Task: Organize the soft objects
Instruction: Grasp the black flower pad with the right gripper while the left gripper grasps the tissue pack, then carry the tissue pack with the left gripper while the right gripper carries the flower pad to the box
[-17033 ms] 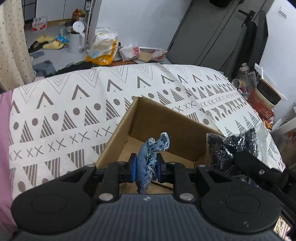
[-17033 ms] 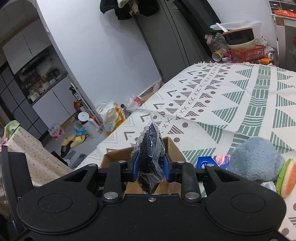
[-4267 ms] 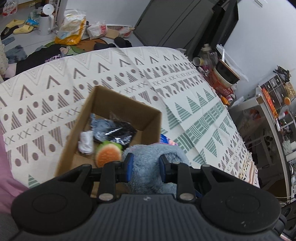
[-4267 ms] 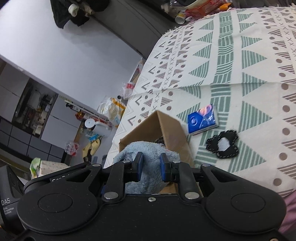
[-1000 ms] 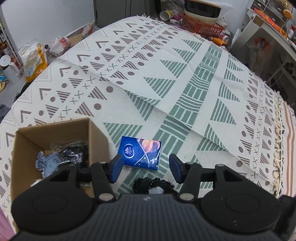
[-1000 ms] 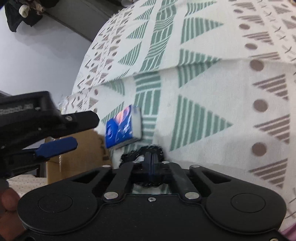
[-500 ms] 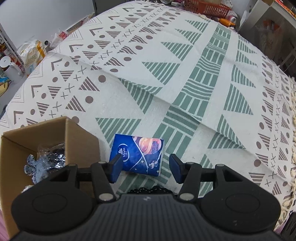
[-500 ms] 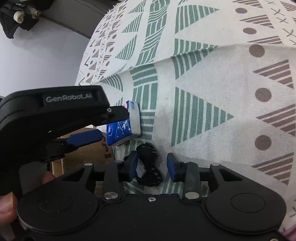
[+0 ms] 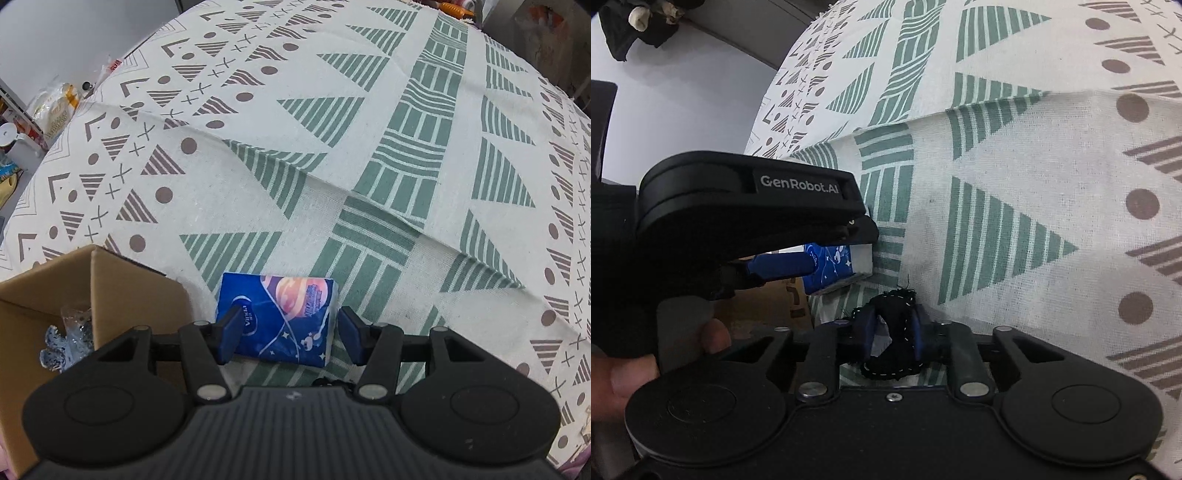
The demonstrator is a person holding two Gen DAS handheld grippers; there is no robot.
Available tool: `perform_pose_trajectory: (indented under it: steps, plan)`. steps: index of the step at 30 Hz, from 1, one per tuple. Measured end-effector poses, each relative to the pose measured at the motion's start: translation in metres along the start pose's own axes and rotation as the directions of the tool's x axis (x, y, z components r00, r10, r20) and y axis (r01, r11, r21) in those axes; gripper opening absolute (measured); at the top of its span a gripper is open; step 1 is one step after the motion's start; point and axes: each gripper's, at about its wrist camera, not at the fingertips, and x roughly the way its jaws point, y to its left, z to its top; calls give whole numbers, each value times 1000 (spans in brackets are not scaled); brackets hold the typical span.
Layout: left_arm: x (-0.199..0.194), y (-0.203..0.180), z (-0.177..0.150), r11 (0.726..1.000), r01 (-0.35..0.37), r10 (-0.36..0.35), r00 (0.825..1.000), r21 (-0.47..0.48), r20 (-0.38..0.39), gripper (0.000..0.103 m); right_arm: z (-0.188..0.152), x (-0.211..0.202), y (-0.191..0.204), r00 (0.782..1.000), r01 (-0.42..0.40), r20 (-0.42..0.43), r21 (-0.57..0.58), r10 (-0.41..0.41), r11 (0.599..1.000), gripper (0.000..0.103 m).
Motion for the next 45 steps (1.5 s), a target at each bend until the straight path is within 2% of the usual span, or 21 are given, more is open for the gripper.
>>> perform_pose_trajectory:
  steps: [6, 10, 13, 15, 21, 25, 30, 45]
  plan:
    - [3, -2, 1, 1000, -18, 18, 1000, 20, 0, 54, 0, -8, -7, 1000, -4, 15, 33, 4, 999, 16]
    - [8, -12, -1, 995, -56, 56, 998, 78, 2, 60, -1, -22, -13, 998, 20, 52, 49, -22, 999, 16]
    - [8, -11, -2, 996, -60, 59, 998, 64, 12, 60, -2, -29, -16, 997, 31, 71, 63, -35, 998, 16]
    - [6, -11, -4, 995, -72, 71, 997, 62, 28, 55, -2, -33, -17, 995, 40, 85, 64, -46, 997, 16]
    - [-15, -8, -6, 997, -48, 44, 997, 55, 67, 29, -5, -46, -18, 992, 40, 118, 58, -47, 998, 16]
    - [-36, -1, -6, 1000, -8, 7, 995, 17, 99, 20, -6, -58, -18, 990, 29, 137, 48, -35, 998, 16]
    - [-66, 7, -14, 1000, 30, -28, 985, -8, 169, 19, -8, -72, -15, 986, 12, 167, 38, -18, 999, 16]
    - [-139, 57, -42, 986, 136, -105, 956, -96, 275, 18, -19, -103, 21, 971, -62, 229, -46, 71, 997, 16]
